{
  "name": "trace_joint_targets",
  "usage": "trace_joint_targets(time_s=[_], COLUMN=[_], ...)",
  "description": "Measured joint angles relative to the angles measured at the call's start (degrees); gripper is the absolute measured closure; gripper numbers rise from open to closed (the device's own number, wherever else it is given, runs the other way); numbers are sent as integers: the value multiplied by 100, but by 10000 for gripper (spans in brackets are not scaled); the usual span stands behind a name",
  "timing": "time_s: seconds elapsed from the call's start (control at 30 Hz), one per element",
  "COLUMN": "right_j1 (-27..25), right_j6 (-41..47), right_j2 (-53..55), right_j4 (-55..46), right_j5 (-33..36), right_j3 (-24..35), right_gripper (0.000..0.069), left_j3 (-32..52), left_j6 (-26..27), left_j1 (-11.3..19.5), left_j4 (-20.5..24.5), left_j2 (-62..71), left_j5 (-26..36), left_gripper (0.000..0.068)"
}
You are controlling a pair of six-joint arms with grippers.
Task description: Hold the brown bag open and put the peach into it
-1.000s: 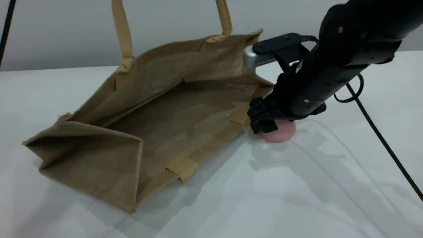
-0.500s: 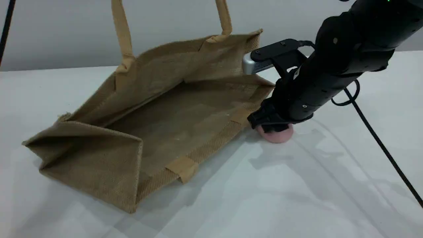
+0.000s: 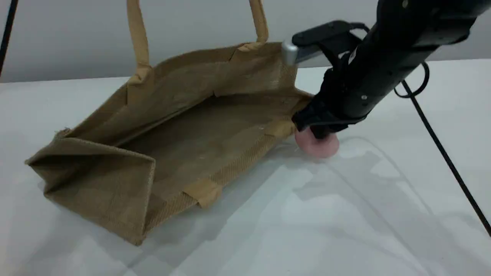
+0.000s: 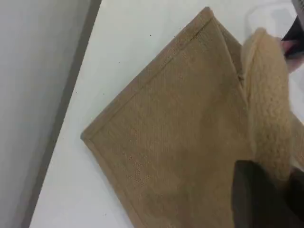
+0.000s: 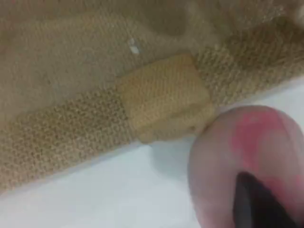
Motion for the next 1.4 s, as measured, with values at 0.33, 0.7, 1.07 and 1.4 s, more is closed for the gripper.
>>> trace_joint_targets(time_s=[0.33, 0.7, 1.07, 1.4], right_j1=[7, 570, 1531, 1549], right_j6=[173, 250, 250, 144], right_j2=[-540, -1416, -1414, -1194], right_j4=[0, 41, 36, 6], right_j5=[142, -616, -1441, -2289], right_j3=[498, 1371, 1375, 1359], right_gripper=[672, 672, 672, 671], left_j3=[0, 0, 0, 0], left_j6=[0, 0, 73, 77], left_j1=[0, -5, -170, -400], left_j4=[11, -129, -490, -482], left_j2=[0, -7, -13, -22], left_j5=[0, 0, -2, 0], left_gripper=[589, 589, 589, 589])
